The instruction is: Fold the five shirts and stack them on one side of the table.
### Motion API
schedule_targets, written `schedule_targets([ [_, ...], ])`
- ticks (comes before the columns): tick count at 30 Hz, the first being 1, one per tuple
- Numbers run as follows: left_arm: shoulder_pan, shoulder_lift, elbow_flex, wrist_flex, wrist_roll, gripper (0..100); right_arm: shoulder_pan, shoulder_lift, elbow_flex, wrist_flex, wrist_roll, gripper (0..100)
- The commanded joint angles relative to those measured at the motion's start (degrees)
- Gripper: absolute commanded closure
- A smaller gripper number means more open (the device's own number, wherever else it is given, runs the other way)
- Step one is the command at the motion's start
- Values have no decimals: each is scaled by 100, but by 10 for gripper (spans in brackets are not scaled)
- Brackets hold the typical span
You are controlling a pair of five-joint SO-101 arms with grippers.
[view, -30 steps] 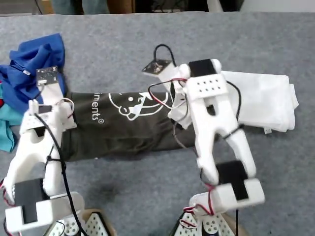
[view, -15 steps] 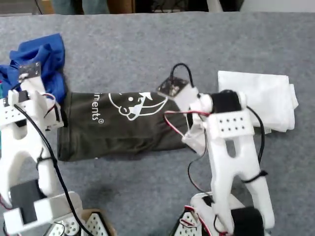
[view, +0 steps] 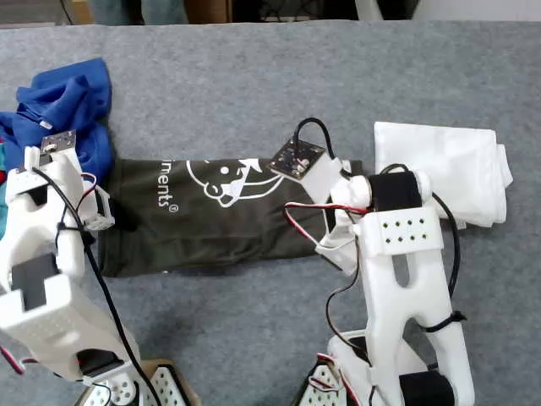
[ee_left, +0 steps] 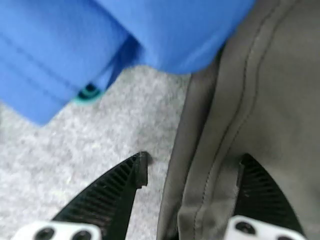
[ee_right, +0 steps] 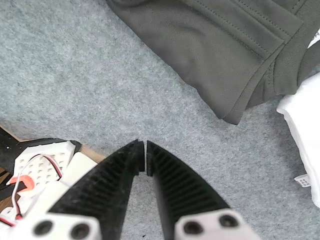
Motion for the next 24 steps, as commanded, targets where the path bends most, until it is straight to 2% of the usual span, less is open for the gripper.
schedule_targets([
  [1,4,457,-435,-44,237,730,44,-154,4,-79,-211,984],
  [8,22,1380,-1367,624,290,970,44,-163,4,-97,-475,984],
  [13,119,1354,-1701,1081,273,971,44,-163,4,-114,-492,984],
  [16,286,905,-1833,1424,0,972,44,-163,4,-211,-466,984],
  [24,1771,-914,-1859,2277,-193,972,26,-163,-66,-809,-475,984],
])
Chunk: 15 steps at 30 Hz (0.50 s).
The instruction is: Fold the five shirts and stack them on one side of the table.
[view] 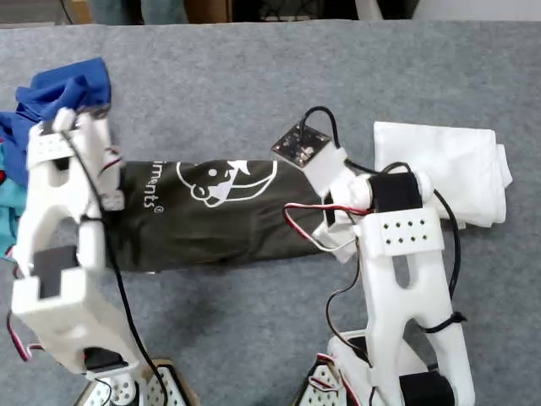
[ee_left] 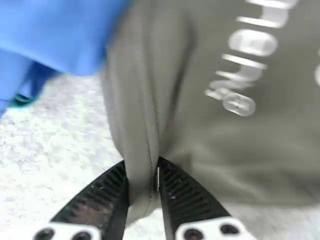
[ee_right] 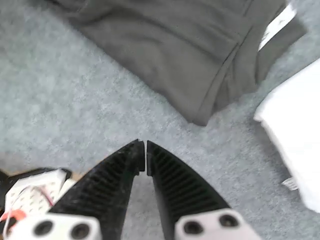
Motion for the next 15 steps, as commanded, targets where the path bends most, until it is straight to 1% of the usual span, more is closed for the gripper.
schedule_targets([
  [1,796,-888,-127,185,-26,972,9,-154,-127,-149,-9,984],
  [2,1015,-967,-119,220,70,972,-35,-163,-242,-185,0,984],
  [4,1429,-976,-180,290,492,972,-35,-163,-602,-404,-9,984],
  [7,2000,-976,-382,290,985,972,167,-127,-1191,-870,-132,984],
  [11,2598,-976,-804,299,1495,971,668,-127,-1710,-1600,-774,984],
  [15,3125,-976,-1288,264,1908,971,1327,-127,-1965,-2382,-1020,984],
])
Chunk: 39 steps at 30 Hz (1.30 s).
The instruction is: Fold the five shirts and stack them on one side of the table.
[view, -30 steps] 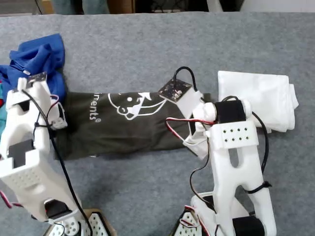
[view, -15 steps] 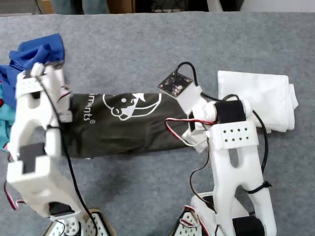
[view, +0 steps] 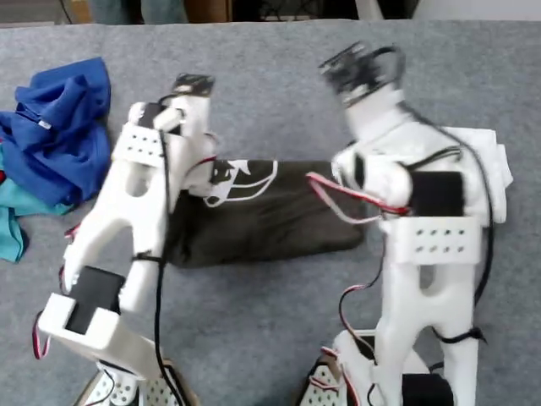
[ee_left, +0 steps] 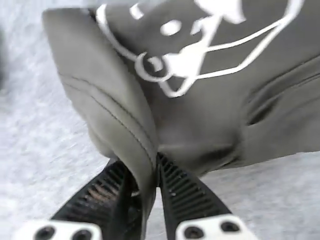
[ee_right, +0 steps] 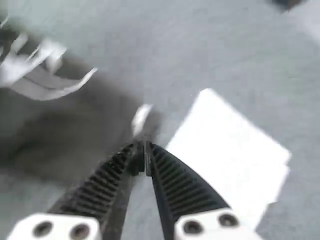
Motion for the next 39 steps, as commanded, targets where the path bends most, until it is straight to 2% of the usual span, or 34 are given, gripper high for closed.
schedule_targets([
  [1,523,-281,-637,9,387,971,659,-127,-338,-853,-193,984],
  [4,936,-281,-822,0,563,971,1152,-119,-224,-1741,-290,984],
  [6,1200,-281,-875,-167,659,971,1336,-119,-84,-2382,-642,984],
  [10,1657,-273,-620,-1011,747,971,1582,-57,330,-3569,-1723,984],
  [13,1815,-273,-215,-1837,862,971,1960,-13,444,-4018,-2110,984],
  [15,2000,-281,-154,-2048,1055,971,2189,-13,488,-4202,-2338,984],
  [25,2571,-246,84,-2892,1116,971,3042,-13,470,-4536,-2365,984],
  [32,2791,501,-338,-3165,1116,971,3086,-13,462,-4545,-2338,983],
  [36,2809,914,-743,-3165,1125,971,3051,-13,462,-4510,-1767,983],
  [39,2888,1073,-901,-3147,1125,955,3051,-22,470,-4510,-1934,983],
])
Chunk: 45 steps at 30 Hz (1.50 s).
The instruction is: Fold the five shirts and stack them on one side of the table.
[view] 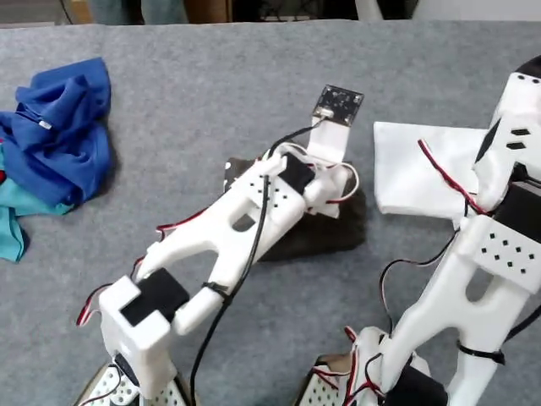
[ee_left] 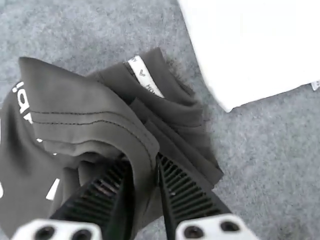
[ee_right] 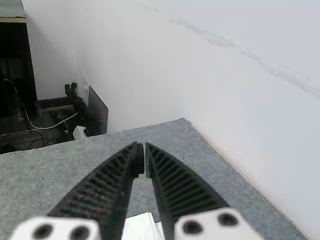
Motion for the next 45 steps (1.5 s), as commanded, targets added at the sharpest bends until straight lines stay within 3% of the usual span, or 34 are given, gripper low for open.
schedule_targets([
  [1,127,9,-444,-26,53,922,35,-40,-48,-105,-88,983],
  [5,40,44,-664,193,633,745,-70,-40,-40,-105,-79,983],
  [11,-523,0,-1455,1020,738,735,-264,-31,-57,114,-79,966],
  [13,-919,0,-1754,1363,738,783,-615,-31,-57,281,-79,937],
  [17,-1974,44,-1974,1864,677,980,-1512,198,-48,712,325,939],
  [21,-2870,18,-1226,2127,202,972,-2716,1007,-84,1354,1099,973],
  [24,-3354,9,-163,1776,-290,972,-3464,1930,-312,1855,1292,983],
  [29,-3644,-88,1965,-79,-475,972,-4105,3547,-927,2488,1336,984],
  [34,-3969,-316,2545,-1099,-800,971,-4756,4620,-1578,3147,1336,984],
  [39,-4286,-202,2378,-1125,-686,971,-4651,5253,-1974,3499,1415,984],
  [45,-4268,-176,2255,-1134,-695,971,-3771,5886,-2475,3499,1530,984],
])
